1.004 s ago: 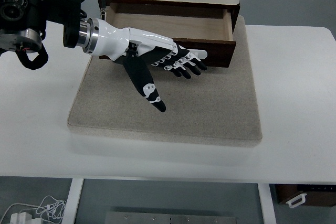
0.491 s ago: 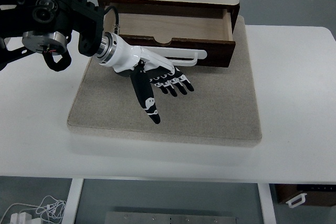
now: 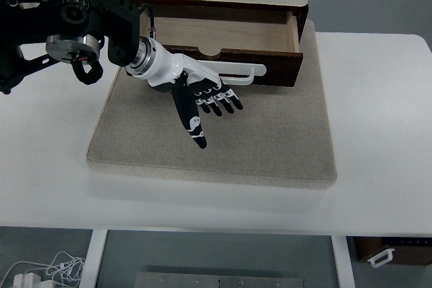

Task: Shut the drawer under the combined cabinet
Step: 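Press the left hand against the drawer front, pushing it toward the cabinet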

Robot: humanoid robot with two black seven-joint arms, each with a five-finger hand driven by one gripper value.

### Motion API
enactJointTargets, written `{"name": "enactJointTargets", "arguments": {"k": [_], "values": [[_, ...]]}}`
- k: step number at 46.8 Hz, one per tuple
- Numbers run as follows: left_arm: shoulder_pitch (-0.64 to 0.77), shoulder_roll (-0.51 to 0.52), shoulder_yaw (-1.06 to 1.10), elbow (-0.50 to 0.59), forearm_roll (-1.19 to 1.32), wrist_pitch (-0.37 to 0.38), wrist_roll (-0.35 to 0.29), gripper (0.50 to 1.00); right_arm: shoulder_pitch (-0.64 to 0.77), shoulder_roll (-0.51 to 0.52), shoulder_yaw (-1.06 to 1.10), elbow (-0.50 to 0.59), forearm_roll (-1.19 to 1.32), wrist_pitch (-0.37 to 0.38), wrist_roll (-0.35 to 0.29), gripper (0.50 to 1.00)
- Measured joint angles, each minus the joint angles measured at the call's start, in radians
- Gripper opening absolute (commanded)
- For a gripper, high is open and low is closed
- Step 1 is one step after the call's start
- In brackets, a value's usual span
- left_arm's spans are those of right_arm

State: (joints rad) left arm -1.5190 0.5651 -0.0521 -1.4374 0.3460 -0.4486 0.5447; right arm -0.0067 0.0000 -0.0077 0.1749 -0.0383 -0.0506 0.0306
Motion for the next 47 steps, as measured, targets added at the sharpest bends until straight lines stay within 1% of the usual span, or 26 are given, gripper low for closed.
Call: {"name": "enactJointTargets", "arguments": {"k": [19,47], "values": [[-0.003,-0.002,0.002,0.066,0.015,-0.001,-0.002,1.0,0.0,0.0,0.0,0.0,0.0,0.0,0.0,0.952],[-0.008,-0.051,-0.013,0.173,0.051,0.001,-0.006,1.0,0.0,0.0,0.0,0.0,0.0,0.0,0.0,0.952]]}}
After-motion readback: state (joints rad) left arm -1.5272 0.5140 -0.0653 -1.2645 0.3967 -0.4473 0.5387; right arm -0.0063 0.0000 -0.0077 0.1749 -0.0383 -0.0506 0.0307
